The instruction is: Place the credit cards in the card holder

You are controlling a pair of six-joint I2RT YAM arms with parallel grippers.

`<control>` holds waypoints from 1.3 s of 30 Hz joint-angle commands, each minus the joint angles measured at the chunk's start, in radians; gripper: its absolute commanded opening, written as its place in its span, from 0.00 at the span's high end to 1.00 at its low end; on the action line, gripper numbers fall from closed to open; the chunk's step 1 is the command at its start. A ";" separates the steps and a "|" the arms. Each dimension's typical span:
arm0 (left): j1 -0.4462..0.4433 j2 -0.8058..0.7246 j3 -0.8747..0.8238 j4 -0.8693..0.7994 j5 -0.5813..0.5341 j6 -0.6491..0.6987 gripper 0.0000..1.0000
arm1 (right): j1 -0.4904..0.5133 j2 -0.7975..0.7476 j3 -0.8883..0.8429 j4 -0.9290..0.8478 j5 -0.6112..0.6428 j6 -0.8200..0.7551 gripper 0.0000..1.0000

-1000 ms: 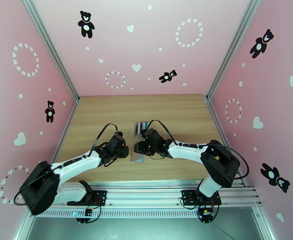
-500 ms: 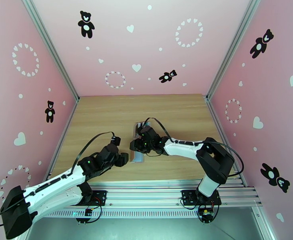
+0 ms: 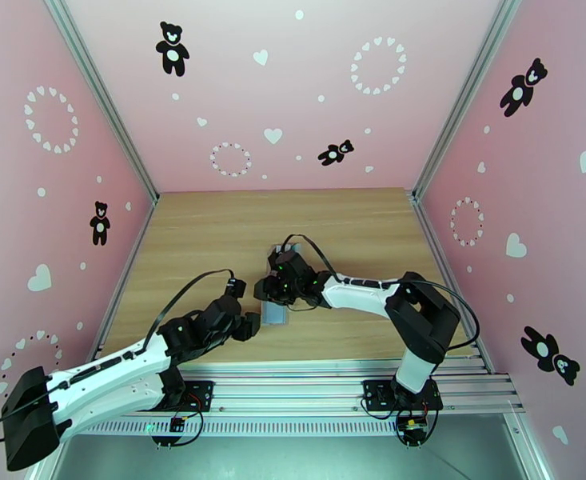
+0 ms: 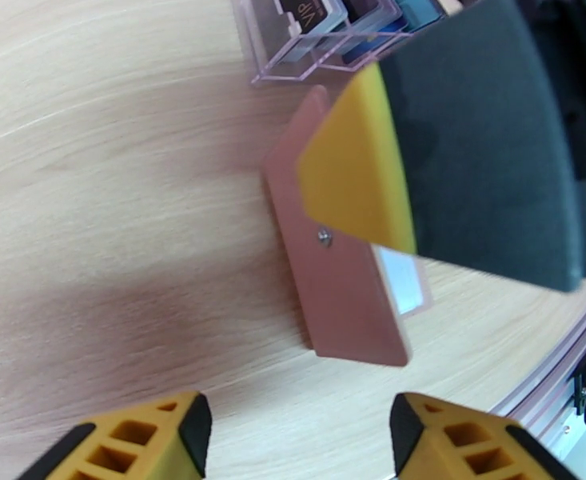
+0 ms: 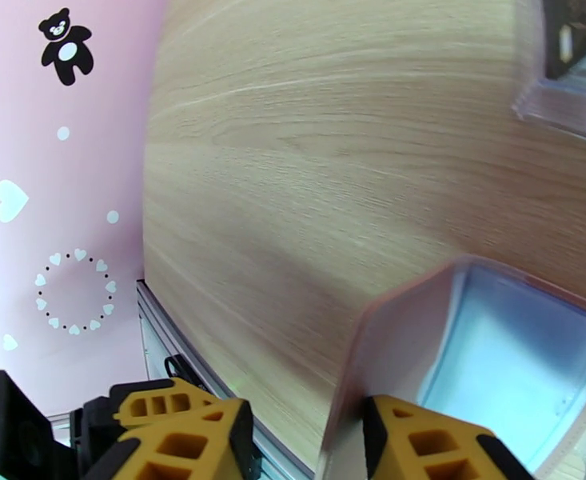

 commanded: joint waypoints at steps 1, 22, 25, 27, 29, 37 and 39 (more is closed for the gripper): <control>-0.007 0.007 0.044 0.014 -0.033 0.001 0.34 | 0.013 0.037 0.037 0.022 -0.018 0.010 0.57; -0.008 0.152 0.064 -0.041 -0.212 0.013 0.39 | 0.016 0.085 0.071 0.043 -0.037 0.028 0.56; -0.008 0.152 0.056 -0.046 -0.226 0.006 0.40 | 0.008 0.074 0.062 0.037 -0.031 0.024 0.52; -0.008 0.158 0.056 -0.045 -0.227 0.003 0.42 | 0.004 0.066 0.054 0.032 -0.028 0.021 0.49; -0.008 0.164 0.057 -0.048 -0.236 -0.006 0.43 | 0.003 0.058 0.045 0.027 -0.023 0.018 0.48; -0.007 0.211 0.065 -0.036 -0.245 -0.018 0.59 | 0.003 0.017 -0.010 0.040 -0.001 0.026 0.47; -0.006 0.218 0.067 -0.034 -0.248 -0.024 0.62 | 0.004 0.002 -0.029 0.039 0.011 0.026 0.47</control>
